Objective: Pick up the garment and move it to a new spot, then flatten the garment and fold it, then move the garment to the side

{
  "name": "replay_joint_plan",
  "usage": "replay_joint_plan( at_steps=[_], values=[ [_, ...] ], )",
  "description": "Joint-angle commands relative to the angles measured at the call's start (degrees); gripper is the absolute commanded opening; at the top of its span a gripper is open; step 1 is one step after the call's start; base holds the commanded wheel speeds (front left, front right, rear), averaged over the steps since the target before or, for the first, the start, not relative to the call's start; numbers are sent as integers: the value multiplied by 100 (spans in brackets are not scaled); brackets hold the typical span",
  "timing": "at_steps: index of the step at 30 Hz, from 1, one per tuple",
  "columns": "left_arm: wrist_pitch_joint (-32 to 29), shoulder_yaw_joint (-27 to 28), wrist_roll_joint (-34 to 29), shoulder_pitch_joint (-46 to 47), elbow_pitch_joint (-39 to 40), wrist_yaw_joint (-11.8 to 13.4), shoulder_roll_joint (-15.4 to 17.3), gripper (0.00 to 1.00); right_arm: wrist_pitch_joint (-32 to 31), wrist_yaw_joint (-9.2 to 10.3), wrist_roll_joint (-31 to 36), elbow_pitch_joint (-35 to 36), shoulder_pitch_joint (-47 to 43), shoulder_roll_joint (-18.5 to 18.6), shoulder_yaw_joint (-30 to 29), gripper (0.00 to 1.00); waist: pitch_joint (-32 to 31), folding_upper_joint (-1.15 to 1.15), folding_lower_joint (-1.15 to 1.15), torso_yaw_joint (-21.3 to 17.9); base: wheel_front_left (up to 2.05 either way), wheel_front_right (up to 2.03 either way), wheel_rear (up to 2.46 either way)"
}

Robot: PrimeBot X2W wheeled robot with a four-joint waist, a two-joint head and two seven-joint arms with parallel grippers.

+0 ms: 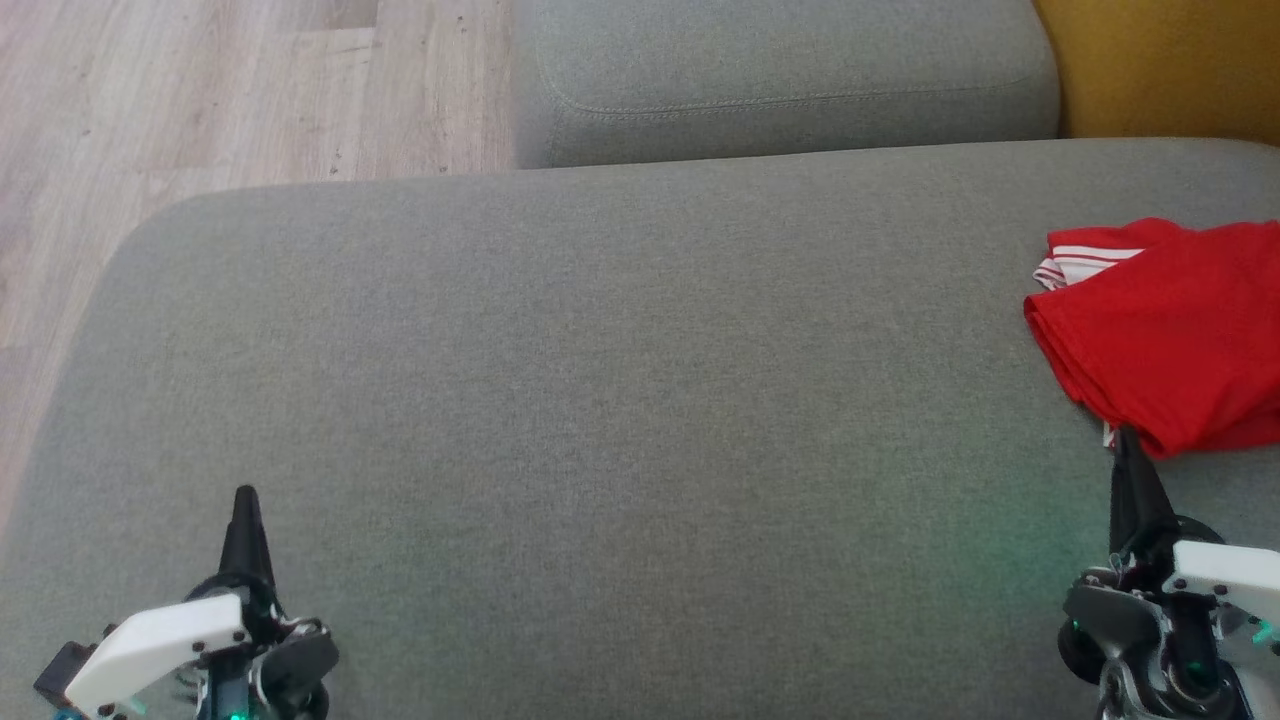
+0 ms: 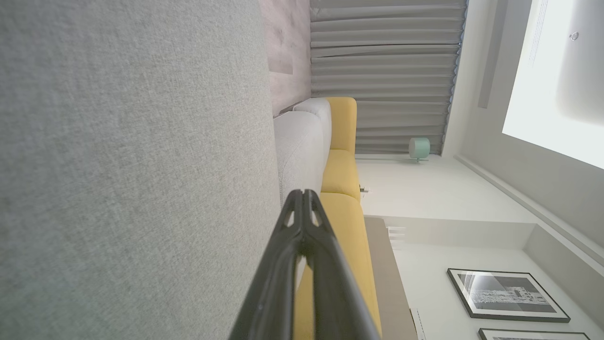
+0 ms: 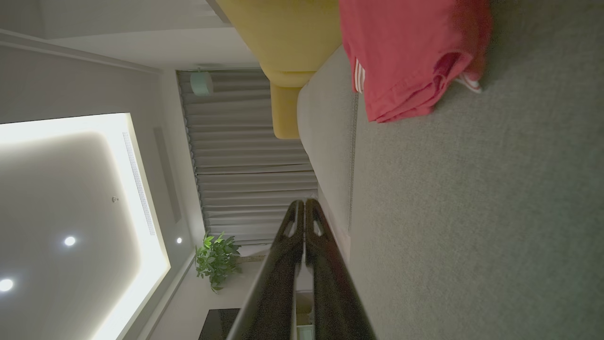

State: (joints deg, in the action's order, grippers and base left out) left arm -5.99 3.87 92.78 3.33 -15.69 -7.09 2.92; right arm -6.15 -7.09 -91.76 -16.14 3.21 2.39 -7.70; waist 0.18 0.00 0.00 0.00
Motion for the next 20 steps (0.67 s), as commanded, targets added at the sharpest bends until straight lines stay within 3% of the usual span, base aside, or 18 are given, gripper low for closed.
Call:
replay_joint_plan(
  at_steps=[1,20],
  values=[
    [-19,227,-30,283,166,-40,26,0,-34,-40,-40,212,298,49,118,0,0,0,0,0,0,0,0],
    [-28,238,-39,283,165,-40,19,0,-34,-40,-41,212,298,49,118,0,0,0,0,0,0,0,0]
  ],
)
